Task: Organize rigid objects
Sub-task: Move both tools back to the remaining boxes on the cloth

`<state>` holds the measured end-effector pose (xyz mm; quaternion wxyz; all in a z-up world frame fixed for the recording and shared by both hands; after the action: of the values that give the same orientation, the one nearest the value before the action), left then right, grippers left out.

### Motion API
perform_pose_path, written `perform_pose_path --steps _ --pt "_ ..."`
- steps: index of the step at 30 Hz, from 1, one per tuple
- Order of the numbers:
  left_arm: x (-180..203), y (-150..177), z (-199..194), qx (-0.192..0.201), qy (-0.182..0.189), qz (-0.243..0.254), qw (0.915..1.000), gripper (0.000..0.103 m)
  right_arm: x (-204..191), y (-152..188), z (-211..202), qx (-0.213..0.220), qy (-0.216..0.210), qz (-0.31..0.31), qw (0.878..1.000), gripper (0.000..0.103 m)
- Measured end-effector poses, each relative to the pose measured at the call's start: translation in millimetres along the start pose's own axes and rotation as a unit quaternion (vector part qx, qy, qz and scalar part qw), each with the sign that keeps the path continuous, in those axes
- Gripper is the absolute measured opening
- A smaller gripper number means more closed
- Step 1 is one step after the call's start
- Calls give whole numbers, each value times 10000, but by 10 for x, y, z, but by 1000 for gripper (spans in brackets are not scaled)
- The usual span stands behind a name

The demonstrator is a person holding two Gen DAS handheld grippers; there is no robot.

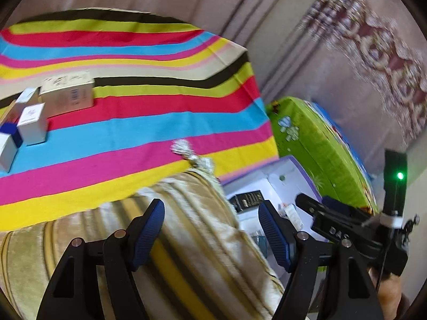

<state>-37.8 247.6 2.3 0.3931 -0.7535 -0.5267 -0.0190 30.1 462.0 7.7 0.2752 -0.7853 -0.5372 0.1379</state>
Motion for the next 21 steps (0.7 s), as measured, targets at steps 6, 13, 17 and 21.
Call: perform_pose_path --steps 6,13,17,21 --pt "-480 -144 -154 104 -474 -411 9980 74 -159 -14 -24 38 -204 -74 9998 74" --pt "-1235 -242 -470 339 -1145 -873 9890 74 -393 -11 12 17 -450 -191 9988 76" --pt "-1662 -256 -675 440 -1538 -1088 9811 74 -597 -22 48 25 -620 -313 9976 76" --pt "-1998 -271 -775 397 -1813 -1263 9745 74 -827 -42 89 9 -836 -464 9954 76"
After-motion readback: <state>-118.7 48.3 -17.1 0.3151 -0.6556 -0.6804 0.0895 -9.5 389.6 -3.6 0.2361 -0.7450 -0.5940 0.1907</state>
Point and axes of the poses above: each gripper's, at about its wrist camera, not at the fingertips, and z roughly the way its jaws point, x to its right, y to its underside, the point moved 3 cm from there along z, roughly the way its jaws point, and after that the axes turned 1 degree about -y, right-handed, at the moved point
